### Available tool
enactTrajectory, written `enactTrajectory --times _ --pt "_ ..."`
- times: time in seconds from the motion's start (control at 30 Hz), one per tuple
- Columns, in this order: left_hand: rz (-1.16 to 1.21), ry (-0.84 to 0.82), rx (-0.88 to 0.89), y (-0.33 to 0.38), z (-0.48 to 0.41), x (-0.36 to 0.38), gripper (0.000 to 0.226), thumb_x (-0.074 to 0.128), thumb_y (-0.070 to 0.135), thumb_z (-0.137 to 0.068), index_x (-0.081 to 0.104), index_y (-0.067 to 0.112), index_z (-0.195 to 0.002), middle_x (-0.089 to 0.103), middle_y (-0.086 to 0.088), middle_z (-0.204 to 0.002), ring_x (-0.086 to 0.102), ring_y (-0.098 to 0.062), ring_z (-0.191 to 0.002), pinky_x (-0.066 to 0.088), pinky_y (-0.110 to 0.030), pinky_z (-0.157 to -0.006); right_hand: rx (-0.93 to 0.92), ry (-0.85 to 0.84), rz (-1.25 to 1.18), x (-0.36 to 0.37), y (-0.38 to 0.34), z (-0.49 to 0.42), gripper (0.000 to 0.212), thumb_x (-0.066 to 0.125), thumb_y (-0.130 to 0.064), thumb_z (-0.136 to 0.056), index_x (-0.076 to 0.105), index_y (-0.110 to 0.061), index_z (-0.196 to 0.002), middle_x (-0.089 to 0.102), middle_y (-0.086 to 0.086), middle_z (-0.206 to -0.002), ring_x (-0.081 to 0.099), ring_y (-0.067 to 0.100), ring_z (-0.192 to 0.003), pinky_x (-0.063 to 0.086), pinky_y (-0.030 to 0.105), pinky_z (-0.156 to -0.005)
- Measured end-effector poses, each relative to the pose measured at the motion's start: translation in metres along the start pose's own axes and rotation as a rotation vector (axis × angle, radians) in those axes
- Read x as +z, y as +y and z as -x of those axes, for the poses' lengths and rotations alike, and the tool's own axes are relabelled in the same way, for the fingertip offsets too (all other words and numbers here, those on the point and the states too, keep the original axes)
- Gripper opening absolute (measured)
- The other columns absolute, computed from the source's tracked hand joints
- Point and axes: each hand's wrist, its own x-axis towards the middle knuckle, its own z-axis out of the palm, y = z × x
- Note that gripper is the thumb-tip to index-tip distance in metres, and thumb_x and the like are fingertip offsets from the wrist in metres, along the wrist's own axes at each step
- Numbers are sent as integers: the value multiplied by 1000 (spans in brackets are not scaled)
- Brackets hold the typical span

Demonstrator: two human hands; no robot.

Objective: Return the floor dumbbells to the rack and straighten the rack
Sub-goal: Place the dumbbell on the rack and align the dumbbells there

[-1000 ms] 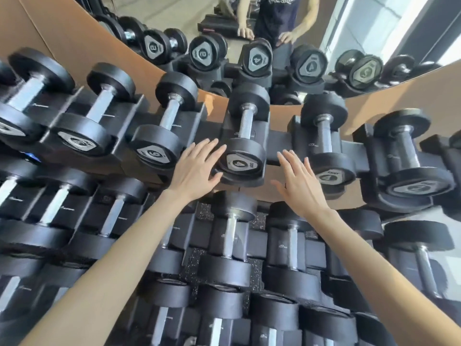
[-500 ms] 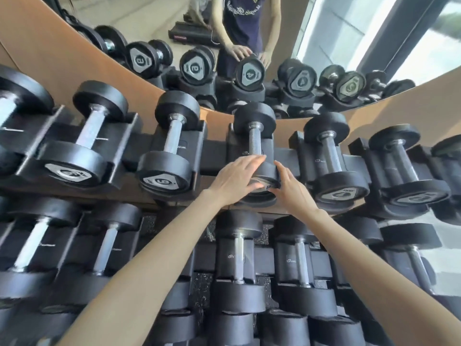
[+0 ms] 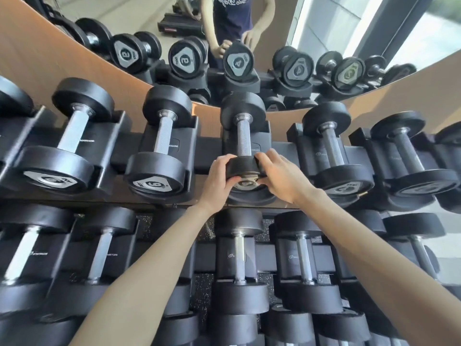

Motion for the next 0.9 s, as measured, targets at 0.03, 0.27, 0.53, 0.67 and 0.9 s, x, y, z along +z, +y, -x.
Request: enactTrajectory --times 0.03,0.27,0.53,0.67,0.9 --pt "19 10 -73 -4 5 4 46 61 3 -86 41 1 -127 47 -10 -124 43 -19 -116 34 -30 -101 -20 -4 72 -4 -4 -3 54 67 -14 -81 40 -8 -127 46 14 -111 51 37 -99 46 44 -76" --pt "-80 -173 -208 1 1 2 54 55 21 -94 30 5 -138 41 -17 -138 39 -28 -127 30 -27 -100 201 84 -359 9 8 3 56 74 -14 -74 50 -9 -125 52 11 -113 49 28 -108 38 32 -85" --pt "-250 -325 159 55 -40 7 49 59 21 -91 44 13 -137 48 -4 -137 39 -19 -126 29 -34 -104 379 72 -683 29 29 17 59 78 -7 -70 47 -7 -121 55 -3 -102 53 14 -91 37 13 -70" --pt "-350 -290 172 51 -37 10 47 58 19 -91 47 8 -135 52 -12 -133 43 -30 -120 29 -43 -102 410 80 -692 42 25 16 51 80 -9 -68 51 -5 -110 58 4 -101 56 23 -95 44 27 -80" --pt "-323 -153 212 37 -21 -4 43 56 17 -89 49 5 -130 54 -13 -125 46 -29 -110 34 -39 -96 306 63 -459 30 10 11 37 72 -11 -75 44 -7 -99 48 10 -97 48 31 -90 33 35 -70"
